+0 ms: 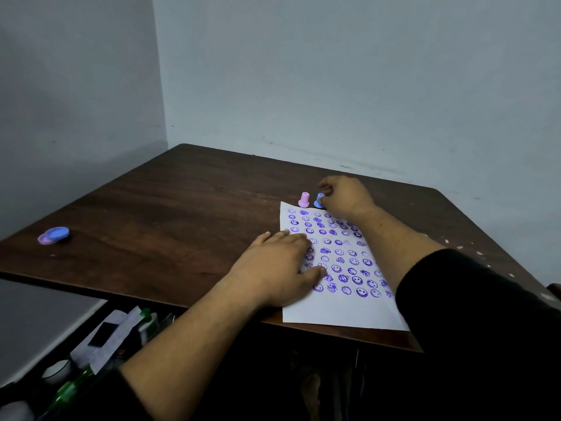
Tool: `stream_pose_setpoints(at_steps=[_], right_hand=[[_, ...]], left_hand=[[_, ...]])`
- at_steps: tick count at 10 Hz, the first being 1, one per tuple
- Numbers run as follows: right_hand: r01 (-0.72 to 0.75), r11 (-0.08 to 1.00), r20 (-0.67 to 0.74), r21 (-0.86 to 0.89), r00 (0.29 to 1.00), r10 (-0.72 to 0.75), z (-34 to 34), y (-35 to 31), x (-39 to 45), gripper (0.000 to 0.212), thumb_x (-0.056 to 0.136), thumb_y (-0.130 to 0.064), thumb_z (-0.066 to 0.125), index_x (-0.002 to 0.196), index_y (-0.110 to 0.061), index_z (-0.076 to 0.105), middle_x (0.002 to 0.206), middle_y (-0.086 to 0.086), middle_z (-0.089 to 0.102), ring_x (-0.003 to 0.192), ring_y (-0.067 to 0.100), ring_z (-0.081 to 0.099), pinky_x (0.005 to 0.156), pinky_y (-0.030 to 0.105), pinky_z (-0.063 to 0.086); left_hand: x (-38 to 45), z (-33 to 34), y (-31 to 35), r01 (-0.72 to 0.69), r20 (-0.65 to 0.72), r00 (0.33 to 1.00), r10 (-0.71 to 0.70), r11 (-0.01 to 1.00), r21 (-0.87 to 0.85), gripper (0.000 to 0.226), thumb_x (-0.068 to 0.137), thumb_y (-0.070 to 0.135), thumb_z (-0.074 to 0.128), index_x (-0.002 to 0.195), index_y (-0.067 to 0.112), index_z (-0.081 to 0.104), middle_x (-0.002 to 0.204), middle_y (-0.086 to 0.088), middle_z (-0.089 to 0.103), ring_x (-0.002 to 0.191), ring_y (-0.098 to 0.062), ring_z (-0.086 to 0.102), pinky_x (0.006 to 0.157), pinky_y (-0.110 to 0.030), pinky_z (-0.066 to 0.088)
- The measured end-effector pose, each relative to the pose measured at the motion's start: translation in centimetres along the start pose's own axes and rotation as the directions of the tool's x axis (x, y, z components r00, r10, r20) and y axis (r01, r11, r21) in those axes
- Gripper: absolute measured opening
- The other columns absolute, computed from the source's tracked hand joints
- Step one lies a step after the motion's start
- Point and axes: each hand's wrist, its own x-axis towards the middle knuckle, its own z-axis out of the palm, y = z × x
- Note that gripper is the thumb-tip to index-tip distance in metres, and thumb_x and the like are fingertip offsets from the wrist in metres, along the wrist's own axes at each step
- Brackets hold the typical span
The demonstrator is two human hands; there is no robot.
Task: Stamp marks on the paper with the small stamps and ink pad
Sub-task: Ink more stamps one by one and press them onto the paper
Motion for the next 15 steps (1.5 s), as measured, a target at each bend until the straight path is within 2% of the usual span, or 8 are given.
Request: stream_pose_setpoints(at_steps=[3, 6, 7, 8, 9, 11, 12, 15], right_hand=[[0.104, 0.994, 0.016, -0.014, 0.994, -0.104, -0.4, -2.3, 0.0, 0.043, 0.087, -0.039, 0.075, 0.129, -0.032, 0.072, 0.124, -0.010, 0.078, 0.122, 0.013, 0.068, 0.117, 0.043, 0.040], [0.150, 0.984, -0.011, -0.097, 0.988, -0.151, 0.8, -3.0, 0.2, 0.013, 0.095, -0.033, 0.072, 0.107, -0.032, 0.078, 0.104, -0.009, 0.081, 0.109, 0.015, 0.069, 0.124, 0.049, 0.027], [0.126, 0.989, -0.085, 0.078, 0.989, -0.119, 0.2, -2.9, -0.4, 0.010, 0.092, -0.030, 0.073, 0.101, -0.032, 0.077, 0.092, -0.015, 0.082, 0.097, 0.010, 0.074, 0.120, 0.048, 0.037], [0.104, 0.937, -0.143, 0.333, 0.988, -0.059, -1.4, -2.1, -2.2, 0.010, 0.090, -0.021, 0.070, 0.092, -0.031, 0.072, 0.077, -0.025, 0.078, 0.072, 0.005, 0.078, 0.102, 0.040, 0.055], [0.107, 0.895, -0.212, 0.433, 0.977, -0.014, -3.4, -0.2, -4.9, 0.014, 0.089, -0.015, 0.071, 0.085, -0.028, 0.071, 0.078, -0.024, 0.079, 0.067, -0.002, 0.075, 0.073, 0.022, 0.059], [0.048, 0.937, -0.341, 0.346, 0.937, 0.078, -6.3, 6.2, -12.6, 0.012, 0.085, -0.028, 0.083, 0.084, -0.036, 0.075, 0.088, -0.038, 0.073, 0.090, -0.015, 0.066, 0.074, 0.006, 0.042], [-0.019, 0.936, -0.370, 0.351, 0.915, 0.158, -7.2, 8.6, -16.5, 0.009, 0.087, -0.031, 0.082, 0.086, -0.039, 0.077, 0.093, -0.040, 0.071, 0.096, -0.019, 0.062, 0.074, 0.012, 0.043], [-0.109, 0.931, -0.403, 0.349, 0.879, 0.254, -6.4, 11.2, -20.8, 0.010, 0.087, -0.039, 0.085, 0.093, -0.037, 0.078, 0.095, -0.028, 0.069, 0.094, 0.002, 0.063, 0.069, 0.017, 0.046]], left_hand=[[-0.1, -0.2, 0.0, 0.000, 0.011, 1.000, 0.000, 1.000, 0.000, 0.072, 0.092, 0.070, 0.039, 0.149, 0.026, 0.040, 0.159, 0.007, 0.037, 0.149, -0.016, 0.023, 0.122, -0.045, 0.013], [0.0, 0.0, 0.0, -0.005, 0.005, 1.000, 0.005, 1.000, 0.000, 0.074, 0.091, 0.072, 0.038, 0.149, 0.027, 0.040, 0.160, 0.008, 0.036, 0.149, -0.015, 0.023, 0.122, -0.045, 0.013], [0.0, 0.1, -0.1, -0.008, 0.007, 1.000, 0.008, 1.000, 0.002, 0.074, 0.091, 0.072, 0.037, 0.149, 0.027, 0.040, 0.160, 0.008, 0.036, 0.149, -0.015, 0.024, 0.122, -0.045, 0.014], [0.0, 0.1, -0.1, -0.006, 0.013, 1.000, 0.006, 1.000, 0.009, 0.073, 0.091, 0.072, 0.038, 0.149, 0.027, 0.039, 0.160, 0.008, 0.035, 0.149, -0.015, 0.023, 0.121, -0.043, 0.013], [0.1, 0.2, -0.1, -0.008, 0.011, 1.000, 0.008, 1.000, 0.016, 0.072, 0.091, 0.072, 0.038, 0.149, 0.029, 0.040, 0.160, 0.009, 0.036, 0.149, -0.014, 0.024, 0.121, -0.042, 0.013], [0.2, 0.1, -0.2, -0.012, 0.034, 0.999, 0.012, 1.000, 0.013, 0.073, 0.090, 0.074, 0.036, 0.149, 0.032, 0.038, 0.160, 0.010, 0.035, 0.148, -0.013, 0.024, 0.121, -0.041, 0.014], [0.2, 0.1, -0.3, -0.022, 0.039, 0.999, 0.022, 1.000, 0.012, 0.075, 0.089, 0.077, 0.034, 0.149, 0.033, 0.038, 0.159, 0.011, 0.036, 0.148, -0.012, 0.025, 0.121, -0.041, 0.016], [0.6, 0.5, -0.8, -0.029, 0.022, 0.999, 0.028, 0.999, 0.023, 0.082, 0.083, 0.084, 0.027, 0.147, 0.034, 0.041, 0.155, 0.013, 0.042, 0.144, -0.009, 0.032, 0.119, -0.041, 0.022]])
